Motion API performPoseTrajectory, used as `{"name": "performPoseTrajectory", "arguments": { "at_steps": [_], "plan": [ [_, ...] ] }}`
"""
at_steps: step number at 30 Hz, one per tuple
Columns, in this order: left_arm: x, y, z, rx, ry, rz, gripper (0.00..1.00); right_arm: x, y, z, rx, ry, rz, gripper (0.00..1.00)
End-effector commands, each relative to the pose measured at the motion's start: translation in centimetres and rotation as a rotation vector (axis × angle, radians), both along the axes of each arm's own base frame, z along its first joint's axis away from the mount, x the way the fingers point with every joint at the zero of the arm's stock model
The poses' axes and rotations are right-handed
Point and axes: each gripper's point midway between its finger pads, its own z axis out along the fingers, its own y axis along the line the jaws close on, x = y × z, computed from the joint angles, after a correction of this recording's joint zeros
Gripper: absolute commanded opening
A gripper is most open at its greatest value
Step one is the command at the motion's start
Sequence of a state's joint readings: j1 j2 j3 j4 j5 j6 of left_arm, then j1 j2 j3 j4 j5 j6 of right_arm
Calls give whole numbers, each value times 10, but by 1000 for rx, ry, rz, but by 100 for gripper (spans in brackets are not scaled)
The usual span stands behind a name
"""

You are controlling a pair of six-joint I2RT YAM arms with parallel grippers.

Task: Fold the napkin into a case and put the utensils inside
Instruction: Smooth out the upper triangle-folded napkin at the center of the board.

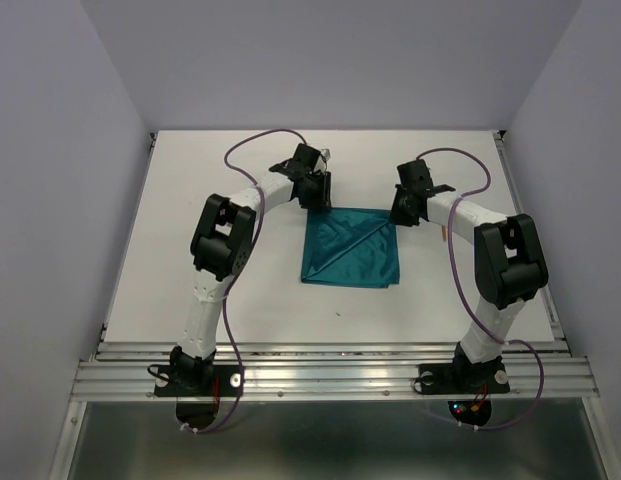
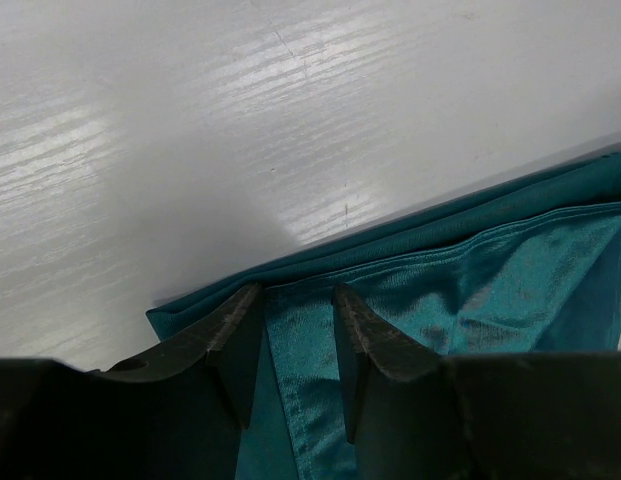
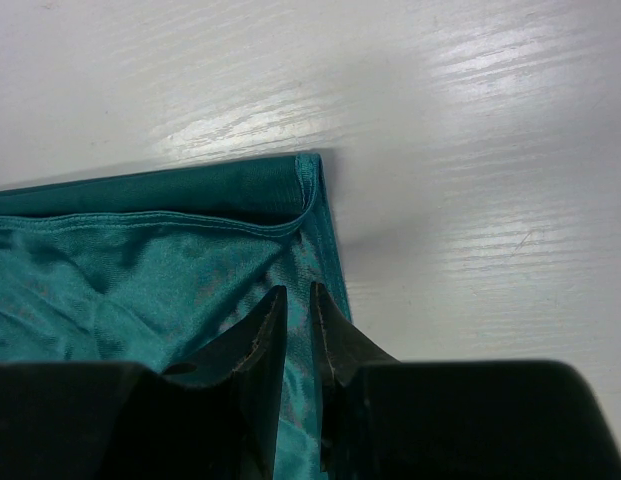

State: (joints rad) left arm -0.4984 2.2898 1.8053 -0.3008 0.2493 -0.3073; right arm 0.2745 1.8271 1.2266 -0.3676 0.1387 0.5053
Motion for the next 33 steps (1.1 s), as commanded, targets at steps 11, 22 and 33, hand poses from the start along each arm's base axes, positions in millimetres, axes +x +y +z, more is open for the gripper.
{"name": "performPoseTrajectory", "arguments": {
  "at_steps": [11, 22, 33],
  "plan": [
    [10, -2, 15, 30, -59, -5, 54, 6, -1, 19, 16, -53, -6, 21],
    [7, -4, 3, 67, -51, -5, 55, 6, 0, 20, 21, -55, -5, 21],
    [11, -6, 33, 110, -146, 12, 38, 8, 2, 22, 28, -60, -1, 21]
  ]
}}
